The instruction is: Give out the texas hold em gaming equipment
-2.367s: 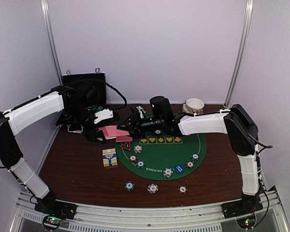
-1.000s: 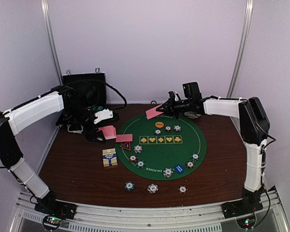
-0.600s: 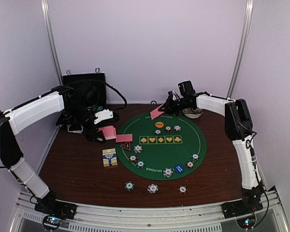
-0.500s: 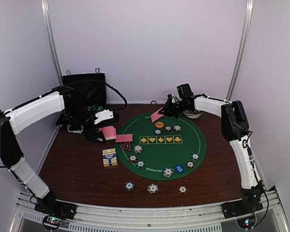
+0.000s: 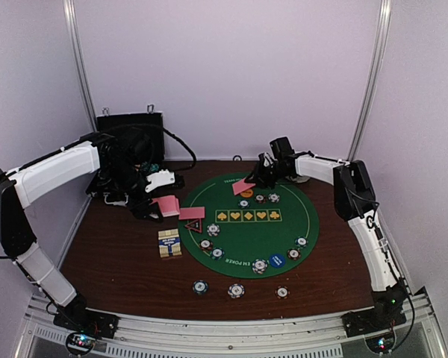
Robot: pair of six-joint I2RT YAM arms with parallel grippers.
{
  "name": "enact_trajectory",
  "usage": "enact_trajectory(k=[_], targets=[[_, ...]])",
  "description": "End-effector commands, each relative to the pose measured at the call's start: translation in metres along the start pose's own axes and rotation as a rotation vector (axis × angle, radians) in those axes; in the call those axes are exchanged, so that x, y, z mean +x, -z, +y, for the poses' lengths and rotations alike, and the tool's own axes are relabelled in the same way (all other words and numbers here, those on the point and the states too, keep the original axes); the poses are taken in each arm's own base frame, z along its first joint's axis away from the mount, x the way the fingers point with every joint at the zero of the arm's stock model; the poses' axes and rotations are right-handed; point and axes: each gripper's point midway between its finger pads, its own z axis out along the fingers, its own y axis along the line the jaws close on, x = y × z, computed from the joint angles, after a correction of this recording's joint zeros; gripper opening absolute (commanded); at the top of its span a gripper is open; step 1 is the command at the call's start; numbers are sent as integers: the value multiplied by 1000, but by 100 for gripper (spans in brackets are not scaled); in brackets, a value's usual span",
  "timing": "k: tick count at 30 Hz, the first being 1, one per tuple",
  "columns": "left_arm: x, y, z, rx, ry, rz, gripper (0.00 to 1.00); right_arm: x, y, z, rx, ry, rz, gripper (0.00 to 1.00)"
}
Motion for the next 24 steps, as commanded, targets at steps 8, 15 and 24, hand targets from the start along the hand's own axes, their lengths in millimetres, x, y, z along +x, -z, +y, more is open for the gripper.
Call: enact_trajectory(k=[8, 15, 24], targets=[[-7, 4, 4, -7, 1, -30, 0, -13, 25, 7, 108, 101, -45, 58], [-6, 4, 4, -8, 2, -28, 0, -15, 46, 26, 131, 148, -65, 100], [-5, 5, 4, -15, 3, -26, 0, 0, 81, 60, 165, 205, -75, 99]])
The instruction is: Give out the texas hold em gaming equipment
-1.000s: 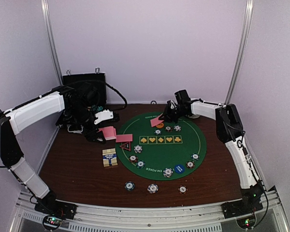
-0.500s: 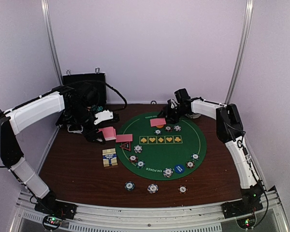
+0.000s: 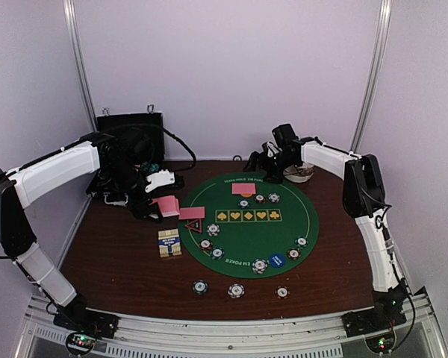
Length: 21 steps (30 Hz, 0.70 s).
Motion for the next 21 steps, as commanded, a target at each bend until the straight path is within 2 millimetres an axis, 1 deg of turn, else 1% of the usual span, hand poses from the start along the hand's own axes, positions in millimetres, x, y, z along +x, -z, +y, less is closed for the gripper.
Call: enact_trajectory(k=[1, 3, 5, 6, 9, 10, 11, 13, 17, 21], targets=[[-6, 6, 5, -20, 3, -30, 0, -1, 47, 40, 4, 68, -51, 100], [-7, 7, 5, -21, 4, -32, 0, 9, 58, 57, -38, 79, -60, 99], [-7, 8, 4, -23, 4, -34, 0, 26, 65, 82, -127, 75, -62, 100], [-7, 8, 5, -27, 4, -35, 0, 42, 64, 91, -168, 65, -36, 99], [-7, 10, 4, -25, 7, -40, 0, 76, 72, 128, -331, 32, -1, 98], [-8, 10, 4, -26, 7, -42, 0, 86, 78, 143, -387, 9, 11, 97], [-8, 11, 3, -27, 8, -46, 0, 96, 80, 155, -441, 20, 17, 96], [-10, 13, 3, -26, 8, -52, 0, 119, 83, 174, -512, -1, 56, 96], [-12, 13, 3, -20, 13, -60, 0, 156, 84, 202, -641, -48, 110, 95], [-12, 11, 3, -16, 15, -59, 0, 183, 79, 224, -720, -76, 165, 91]])
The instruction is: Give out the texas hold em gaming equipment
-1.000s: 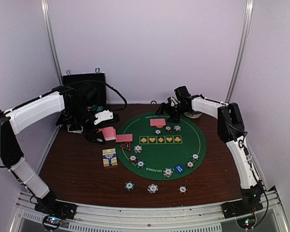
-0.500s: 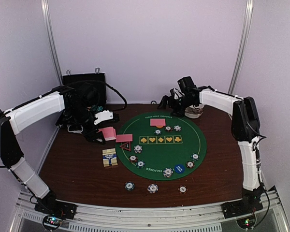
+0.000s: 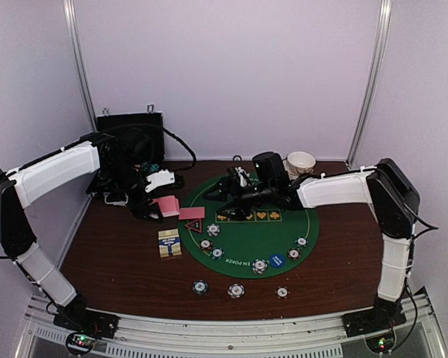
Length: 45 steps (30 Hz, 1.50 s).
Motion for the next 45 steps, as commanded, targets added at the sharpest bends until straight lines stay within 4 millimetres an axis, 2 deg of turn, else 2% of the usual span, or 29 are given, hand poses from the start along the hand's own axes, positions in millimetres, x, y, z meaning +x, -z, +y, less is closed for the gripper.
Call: enact_trajectory(k=[1, 6, 19, 26, 35, 42, 45], targets=[[-12, 11, 3, -17, 2, -56, 0, 7, -7, 59, -217, 12, -3, 91], [-11, 11, 3, -18, 3, -54, 0, 22, -25, 77, -265, 16, 35, 90], [-13, 14, 2, -17, 2, -66, 0, 46, -59, 84, -297, -1, 120, 85], [-13, 13, 2, -16, 2, -64, 0, 50, -74, 95, -330, -2, 138, 83], [-14, 15, 1, -12, 0, -69, 0, 53, -101, 94, -337, -19, 177, 78], [-14, 14, 0, -6, -2, -70, 0, 47, -112, 96, -347, -23, 179, 77], [-15, 14, 0, -4, -2, -72, 0, 47, -117, 91, -335, -36, 183, 74]])
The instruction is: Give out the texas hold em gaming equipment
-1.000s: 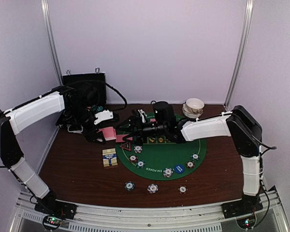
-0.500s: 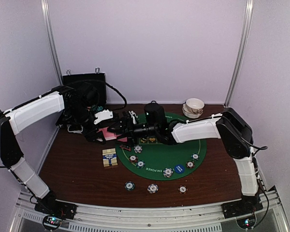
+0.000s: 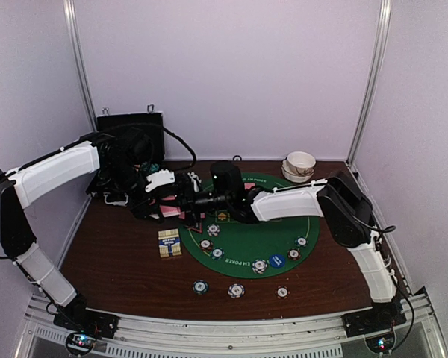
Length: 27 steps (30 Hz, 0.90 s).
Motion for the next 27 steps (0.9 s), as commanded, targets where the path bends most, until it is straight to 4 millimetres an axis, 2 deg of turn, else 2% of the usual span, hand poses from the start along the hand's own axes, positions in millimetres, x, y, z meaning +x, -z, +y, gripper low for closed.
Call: enact_trajectory(k=[1, 7, 16, 21, 27], targets=[[-13, 14, 2, -17, -8, -58, 0, -2, -8, 1, -12, -1, 11, 73], [-13, 15, 2, -18, -9, -61, 0, -7, -3, -19, 34, -33, -4, 65], [-13, 16, 2, -20, -11, -62, 0, -16, 21, -30, 85, -31, -36, 58], [-12, 15, 1, -22, -11, -58, 0, -16, 32, -30, 98, -25, -43, 51], [-11, 15, 2, -22, -10, -54, 0, -16, 41, -15, 90, 1, -45, 45]])
